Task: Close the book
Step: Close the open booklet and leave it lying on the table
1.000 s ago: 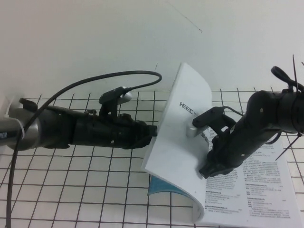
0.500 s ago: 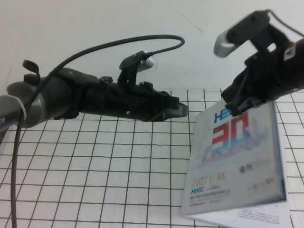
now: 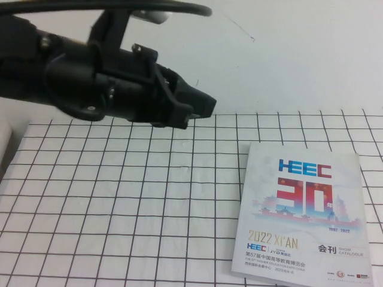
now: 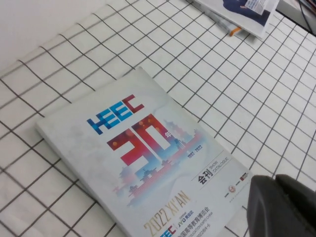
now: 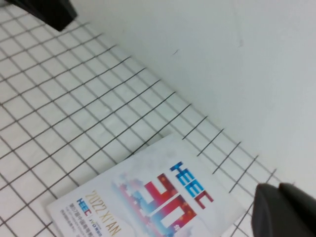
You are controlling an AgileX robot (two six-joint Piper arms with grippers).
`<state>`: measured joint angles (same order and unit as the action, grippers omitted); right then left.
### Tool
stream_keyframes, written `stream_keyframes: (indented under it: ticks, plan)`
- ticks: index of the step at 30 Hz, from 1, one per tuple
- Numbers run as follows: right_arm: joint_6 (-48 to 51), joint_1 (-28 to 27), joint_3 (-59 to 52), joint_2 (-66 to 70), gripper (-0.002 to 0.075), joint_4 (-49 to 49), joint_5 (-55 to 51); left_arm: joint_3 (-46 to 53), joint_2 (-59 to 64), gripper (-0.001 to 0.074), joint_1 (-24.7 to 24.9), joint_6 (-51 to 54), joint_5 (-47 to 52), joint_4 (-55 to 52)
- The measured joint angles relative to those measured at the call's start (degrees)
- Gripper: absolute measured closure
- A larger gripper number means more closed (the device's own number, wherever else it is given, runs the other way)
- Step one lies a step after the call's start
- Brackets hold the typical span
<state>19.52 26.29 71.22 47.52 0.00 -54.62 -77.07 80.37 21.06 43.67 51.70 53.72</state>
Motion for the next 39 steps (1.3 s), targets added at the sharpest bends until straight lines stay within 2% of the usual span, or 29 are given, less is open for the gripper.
stream_keyframes:
  ticks: [6, 13, 19, 23, 29, 39]
  plan:
    - [-5.72, 0.0, -11.01, -21.76, 0.0729, -3.05, 3.11, 2.38, -13.89, 0.0739, 0.0, -6.66, 0.33, -9.18]
    - [-10.33, 0.0, -25.88, -34.94, 0.0729, -2.74, 3.42, 18.92, -32.13, 0.0739, 0.0, -12.0, -8.72, -13.94]
    - [-7.22, 0.0, -38.57, -36.2, 0.0729, -2.61, 14.16, 37.34, -44.48, 0.0739, 0.0, -13.3, -18.29, -14.06]
    - [-4.27, 0.0, -47.08, -36.2, 0.0729, -2.94, 24.0, 44.44, -48.56, 0.0739, 0.0, -10.45, -22.87, -14.27]
    - [-3.77, 0.0, -51.7, -36.2, 0.0729, -1.65, 28.0, 47.19, -49.4, 0.0739, 0.0, -9.13, -27.61, -14.27]
    - [-3.77, 0.0, -52.24, -36.2, 0.0729, -1.08, 28.1, 47.7, -49.4, 0.0739, 0.0, -8.86, -26.28, -13.93]
